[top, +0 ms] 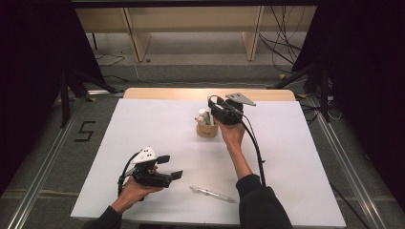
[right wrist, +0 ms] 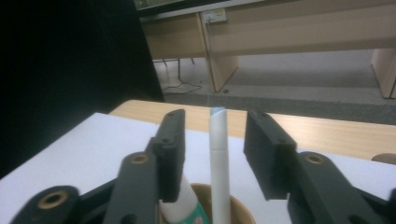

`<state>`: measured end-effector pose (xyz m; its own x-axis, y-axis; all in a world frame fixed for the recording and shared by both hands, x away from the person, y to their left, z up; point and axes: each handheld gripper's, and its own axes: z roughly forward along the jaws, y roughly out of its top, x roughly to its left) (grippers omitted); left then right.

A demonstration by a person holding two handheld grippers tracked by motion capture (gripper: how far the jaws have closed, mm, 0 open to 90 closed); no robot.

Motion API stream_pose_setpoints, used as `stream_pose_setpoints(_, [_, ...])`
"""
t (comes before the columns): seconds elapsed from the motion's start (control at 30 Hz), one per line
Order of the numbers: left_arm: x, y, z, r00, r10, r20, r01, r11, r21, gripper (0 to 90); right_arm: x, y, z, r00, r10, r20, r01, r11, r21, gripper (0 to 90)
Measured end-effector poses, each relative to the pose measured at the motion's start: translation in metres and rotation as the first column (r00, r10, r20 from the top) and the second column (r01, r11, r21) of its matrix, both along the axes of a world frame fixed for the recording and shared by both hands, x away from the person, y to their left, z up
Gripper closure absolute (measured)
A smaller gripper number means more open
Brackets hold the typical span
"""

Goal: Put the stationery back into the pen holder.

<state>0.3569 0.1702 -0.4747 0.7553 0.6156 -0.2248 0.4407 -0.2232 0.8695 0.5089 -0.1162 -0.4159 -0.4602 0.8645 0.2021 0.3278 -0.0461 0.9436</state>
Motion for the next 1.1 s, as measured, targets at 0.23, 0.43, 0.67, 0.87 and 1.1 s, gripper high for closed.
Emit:
stream_pose_setpoints(0.23, [0.0, 0.0, 0.0, 1.0, 0.005, -0.001, -0.005, 1.0, 0.001, 15.4, -0.022, -0.015, 0.017, 0.9882, 0.124, -0.091, -0.124, 0.992, 0.006, 42.2])
stream_pose_setpoints(0.43, [0.0, 0.001, 0.0, 1.0, 0.005, 0.004, -0.005, 1.0, 0.004, 15.4, -0.047, -0.023, 0.022, 0.9596, 0.223, -0.171, -0.235, 0.971, -0.049, 36.7])
stream_pose_setpoints(0.67, [0.0, 0.0, 0.0, 1.0, 0.006, -0.002, -0.006, 1.0, 0.004, 15.4, -0.077, -0.033, 0.016, 0.9231, 0.298, -0.243, -0.326, 0.942, -0.085, 34.1])
stream_pose_setpoints(0.87, [0.001, 0.001, 0.0, 1.0, 0.009, -0.002, -0.009, 1.0, 0.003, 15.4, -0.103, -0.037, 0.009, 0.8939, 0.351, -0.278, -0.393, 0.913, -0.109, 33.1])
stream_pose_setpoints(1.1, [-0.001, -0.002, 0.0, 1.0, 0.002, -0.002, -0.002, 0.9999, 0.011, 15.4, -0.127, -0.04, 0.0, 0.877, 0.37, -0.307, -0.43, 0.889, -0.157, 32.9])
